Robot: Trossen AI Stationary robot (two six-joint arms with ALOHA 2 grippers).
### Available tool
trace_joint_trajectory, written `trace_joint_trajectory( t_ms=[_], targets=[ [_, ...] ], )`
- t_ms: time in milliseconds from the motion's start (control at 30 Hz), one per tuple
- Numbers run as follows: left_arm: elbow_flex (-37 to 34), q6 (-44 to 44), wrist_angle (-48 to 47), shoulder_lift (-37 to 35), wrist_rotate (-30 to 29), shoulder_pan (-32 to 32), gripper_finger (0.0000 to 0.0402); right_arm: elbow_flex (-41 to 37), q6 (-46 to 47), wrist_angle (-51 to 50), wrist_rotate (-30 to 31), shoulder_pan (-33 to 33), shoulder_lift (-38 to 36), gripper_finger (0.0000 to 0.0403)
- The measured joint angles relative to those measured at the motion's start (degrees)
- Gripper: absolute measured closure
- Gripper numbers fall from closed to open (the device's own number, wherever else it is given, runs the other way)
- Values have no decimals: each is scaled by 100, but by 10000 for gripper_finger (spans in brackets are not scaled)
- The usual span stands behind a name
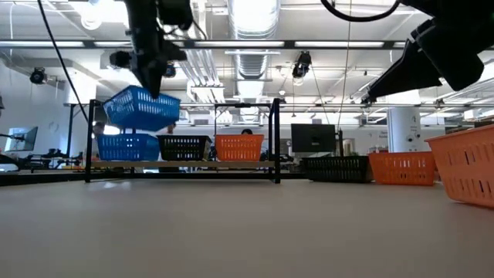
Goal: Stack baskets on shelf by color
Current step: Stack the left blue basket on top of the other blue basket on the shelf
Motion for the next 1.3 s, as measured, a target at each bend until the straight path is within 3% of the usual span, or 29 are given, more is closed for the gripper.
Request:
trace_joint_trajectory(
  t_ms=[133, 333, 700, 1300],
  targets=[
    [69, -17, -23, 407, 396, 238, 400, -79, -2, 30, 42, 0, 0, 282],
    [403, -19, -152, 829, 360, 296, 401, -82, -2, 72, 68, 0, 0, 282],
    [1001, -627, -1142, 918, -577, 246, 401, -82, 0, 190, 76, 0, 0, 282],
    [883, -1771, -1188, 1457, -898, 261, 401, -82, -37, 247, 68, 0, 0, 282]
  ],
)
